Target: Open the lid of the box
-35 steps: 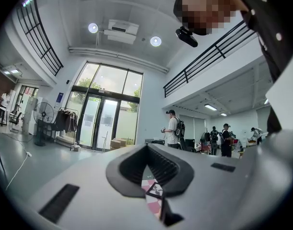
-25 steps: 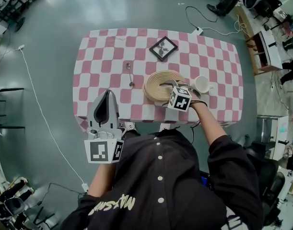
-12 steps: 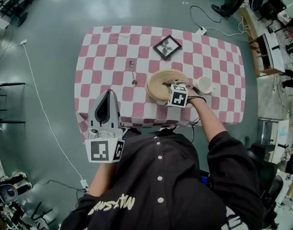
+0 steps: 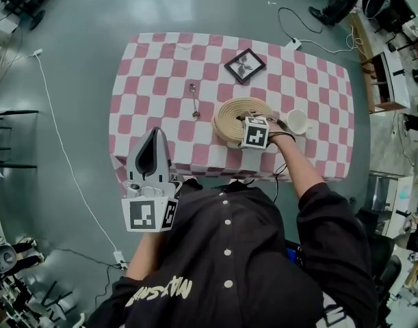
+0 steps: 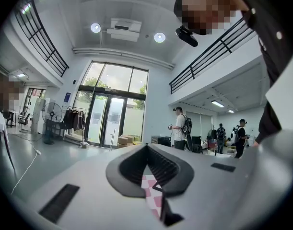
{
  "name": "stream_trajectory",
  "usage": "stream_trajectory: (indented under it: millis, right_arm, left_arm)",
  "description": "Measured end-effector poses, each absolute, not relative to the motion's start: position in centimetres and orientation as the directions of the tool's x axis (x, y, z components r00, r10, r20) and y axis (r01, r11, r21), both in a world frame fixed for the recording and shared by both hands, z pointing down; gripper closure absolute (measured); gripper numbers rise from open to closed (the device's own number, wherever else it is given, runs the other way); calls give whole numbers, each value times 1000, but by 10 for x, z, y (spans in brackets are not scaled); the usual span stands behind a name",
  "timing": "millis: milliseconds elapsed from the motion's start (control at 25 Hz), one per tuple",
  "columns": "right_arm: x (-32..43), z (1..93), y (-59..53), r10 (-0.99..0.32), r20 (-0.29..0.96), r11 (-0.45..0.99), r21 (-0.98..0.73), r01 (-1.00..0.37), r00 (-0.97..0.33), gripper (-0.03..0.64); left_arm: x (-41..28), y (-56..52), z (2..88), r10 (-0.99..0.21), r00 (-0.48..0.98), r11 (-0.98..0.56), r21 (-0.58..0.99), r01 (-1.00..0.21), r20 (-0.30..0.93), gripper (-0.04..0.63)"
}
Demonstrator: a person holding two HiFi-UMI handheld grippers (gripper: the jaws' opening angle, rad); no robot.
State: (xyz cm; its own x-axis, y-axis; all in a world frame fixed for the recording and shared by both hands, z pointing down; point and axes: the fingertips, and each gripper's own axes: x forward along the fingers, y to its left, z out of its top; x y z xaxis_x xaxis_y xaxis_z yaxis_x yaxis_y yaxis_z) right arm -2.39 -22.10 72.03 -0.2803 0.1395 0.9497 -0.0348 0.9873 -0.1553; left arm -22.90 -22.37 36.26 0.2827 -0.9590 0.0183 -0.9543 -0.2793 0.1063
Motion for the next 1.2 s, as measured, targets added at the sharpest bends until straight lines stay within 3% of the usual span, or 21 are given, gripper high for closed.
stream_trajectory:
  millis: [480, 1200]
  right_arm:
    - [-24, 721, -222, 116, 960, 991, -129, -35, -256, 230]
    - [-17, 700, -232, -21, 947, 987, -31, -155, -321, 230]
  left_arm:
    - [-226, -222, 362, -957, 288, -285, 113, -952, 13, 598]
    - [-214, -223, 359, -939, 343, -341, 120, -932, -3, 598]
